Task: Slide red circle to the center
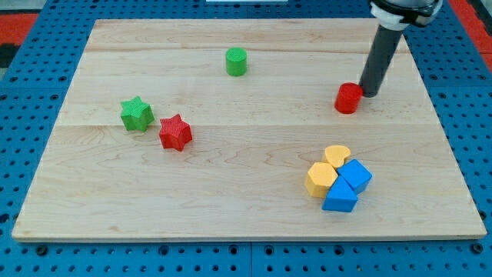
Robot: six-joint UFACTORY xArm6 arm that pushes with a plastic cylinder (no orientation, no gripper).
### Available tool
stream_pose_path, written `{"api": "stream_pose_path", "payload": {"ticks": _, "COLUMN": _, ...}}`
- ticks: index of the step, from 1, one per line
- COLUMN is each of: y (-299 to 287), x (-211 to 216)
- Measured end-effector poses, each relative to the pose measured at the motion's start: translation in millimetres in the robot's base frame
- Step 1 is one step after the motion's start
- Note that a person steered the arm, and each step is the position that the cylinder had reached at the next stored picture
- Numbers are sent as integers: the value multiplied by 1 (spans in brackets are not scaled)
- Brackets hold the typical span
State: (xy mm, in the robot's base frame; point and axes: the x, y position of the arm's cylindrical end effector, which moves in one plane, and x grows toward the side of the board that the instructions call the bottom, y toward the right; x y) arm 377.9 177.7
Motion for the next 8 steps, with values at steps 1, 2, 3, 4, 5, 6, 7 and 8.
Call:
{"api": "stream_pose_path", "payload": {"ticks": 1, "y": -24, "x": 7}}
{"api": "stream_pose_path", "payload": {"ticks": 2, "y": -27, "x": 25}}
{"api": "stream_pose_path", "payload": {"ticks": 3, "y": -29, "x": 38}}
{"api": "stream_pose_path", "payload": {"ticks": 4, "y": -48, "x": 38}}
{"api": "stream_pose_path", "payload": {"ticks": 5, "y": -67, "x": 38}}
{"api": "stream_pose_path", "payload": {"ticks": 6, "y": -90, "x": 38}}
{"api": "stream_pose_path", "payload": {"ticks": 7, "y": -116, "x": 38}}
{"api": "stream_pose_path", "payload": {"ticks": 8, "y": -142, "x": 38}}
